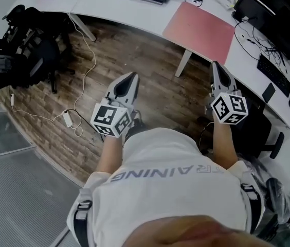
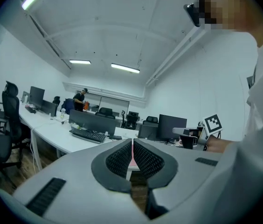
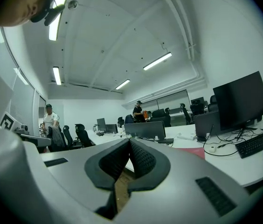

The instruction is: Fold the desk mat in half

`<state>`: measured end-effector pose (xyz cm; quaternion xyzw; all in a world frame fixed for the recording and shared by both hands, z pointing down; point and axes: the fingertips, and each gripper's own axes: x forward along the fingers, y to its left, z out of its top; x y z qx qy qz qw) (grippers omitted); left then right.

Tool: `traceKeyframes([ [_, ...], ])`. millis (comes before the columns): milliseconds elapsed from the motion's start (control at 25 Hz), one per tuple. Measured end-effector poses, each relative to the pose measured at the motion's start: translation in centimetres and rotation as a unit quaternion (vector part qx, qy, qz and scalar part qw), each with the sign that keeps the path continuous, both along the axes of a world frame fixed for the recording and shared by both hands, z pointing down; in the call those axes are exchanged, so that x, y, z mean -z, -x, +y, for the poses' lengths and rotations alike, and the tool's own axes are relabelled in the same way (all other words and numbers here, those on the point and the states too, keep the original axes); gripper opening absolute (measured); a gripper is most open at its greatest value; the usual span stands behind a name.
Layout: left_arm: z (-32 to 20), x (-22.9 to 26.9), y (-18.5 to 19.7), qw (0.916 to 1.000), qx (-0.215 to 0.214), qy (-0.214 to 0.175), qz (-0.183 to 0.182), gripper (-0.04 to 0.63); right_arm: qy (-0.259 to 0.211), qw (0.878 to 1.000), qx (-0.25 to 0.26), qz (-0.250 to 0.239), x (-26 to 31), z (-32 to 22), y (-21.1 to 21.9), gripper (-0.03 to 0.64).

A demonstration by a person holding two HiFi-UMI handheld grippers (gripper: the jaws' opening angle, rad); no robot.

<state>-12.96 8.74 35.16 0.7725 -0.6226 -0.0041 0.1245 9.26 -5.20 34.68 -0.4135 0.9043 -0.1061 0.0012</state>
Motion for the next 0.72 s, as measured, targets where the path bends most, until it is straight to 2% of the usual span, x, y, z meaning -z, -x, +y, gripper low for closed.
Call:
traceKeyframes([
  [320, -5.3, 1.4, 6.5, 0.9972, -0.073, -0.009, 0.007, 0.038, -0.01, 0.998, -0.062, 0.012, 1.9, -1.6, 5.3, 0.023],
  [720, -9.7, 0.6, 13.6, 0.9886, -0.15, -0.004, 0.015, 0.038, 0.002, 0.991, -0.136, 0.012, 0.4, -2.2, 11.0, 0.023],
])
